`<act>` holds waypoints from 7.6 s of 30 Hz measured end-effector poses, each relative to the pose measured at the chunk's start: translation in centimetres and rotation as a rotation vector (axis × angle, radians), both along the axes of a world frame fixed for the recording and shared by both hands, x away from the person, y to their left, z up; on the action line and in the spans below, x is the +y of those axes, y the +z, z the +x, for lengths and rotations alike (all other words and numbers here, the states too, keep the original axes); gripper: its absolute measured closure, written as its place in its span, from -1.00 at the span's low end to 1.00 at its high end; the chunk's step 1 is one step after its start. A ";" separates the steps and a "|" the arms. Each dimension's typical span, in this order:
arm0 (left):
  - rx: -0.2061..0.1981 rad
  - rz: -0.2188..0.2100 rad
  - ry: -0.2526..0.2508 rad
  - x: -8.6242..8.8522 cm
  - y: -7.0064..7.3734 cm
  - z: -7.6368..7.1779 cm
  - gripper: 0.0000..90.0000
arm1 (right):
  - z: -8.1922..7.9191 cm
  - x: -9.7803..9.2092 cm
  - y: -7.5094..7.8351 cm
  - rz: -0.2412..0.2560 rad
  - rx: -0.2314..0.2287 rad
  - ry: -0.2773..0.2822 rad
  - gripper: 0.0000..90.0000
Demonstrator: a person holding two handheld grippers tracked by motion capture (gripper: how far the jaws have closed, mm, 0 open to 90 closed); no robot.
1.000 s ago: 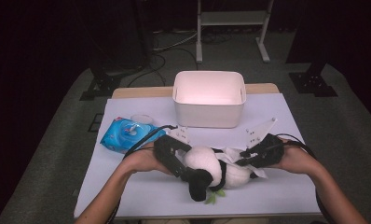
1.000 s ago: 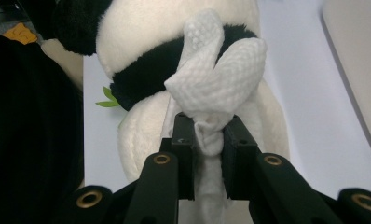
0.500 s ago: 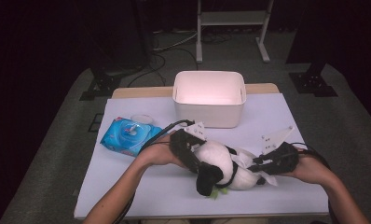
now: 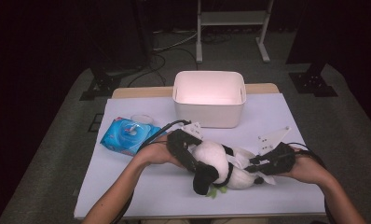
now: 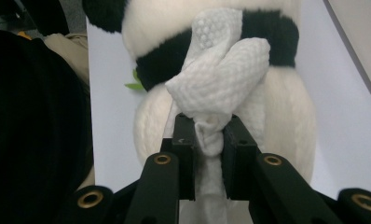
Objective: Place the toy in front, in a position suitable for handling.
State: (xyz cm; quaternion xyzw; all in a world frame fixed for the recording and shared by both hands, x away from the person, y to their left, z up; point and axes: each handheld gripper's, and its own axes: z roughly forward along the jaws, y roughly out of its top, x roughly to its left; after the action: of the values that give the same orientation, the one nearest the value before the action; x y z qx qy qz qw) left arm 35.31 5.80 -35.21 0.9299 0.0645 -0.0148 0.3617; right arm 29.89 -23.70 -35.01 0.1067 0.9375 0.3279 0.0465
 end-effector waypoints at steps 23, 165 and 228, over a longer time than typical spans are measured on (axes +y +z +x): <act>0.016 -0.038 -0.010 1.1 -1.0 -1.1 -0.74 | 0.5 10.5 3.0 -0.010 -0.061 0.215 0.70; 0.024 -0.014 -0.018 0.7 -1.0 -2.8 -0.72 | 0.6 -1.9 -0.4 0.104 0.009 -0.059 0.70; -0.016 -0.119 -0.013 3.0 -0.8 -3.1 -0.75 | 3.2 6.6 1.0 0.013 0.061 0.078 0.69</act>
State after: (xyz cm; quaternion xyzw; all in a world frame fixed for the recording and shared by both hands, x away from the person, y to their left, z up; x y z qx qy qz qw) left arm 32.24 8.80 -36.02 0.9074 0.0543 -0.0133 0.4166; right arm 33.08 -17.14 -34.01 0.0800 0.9398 0.3322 0.0044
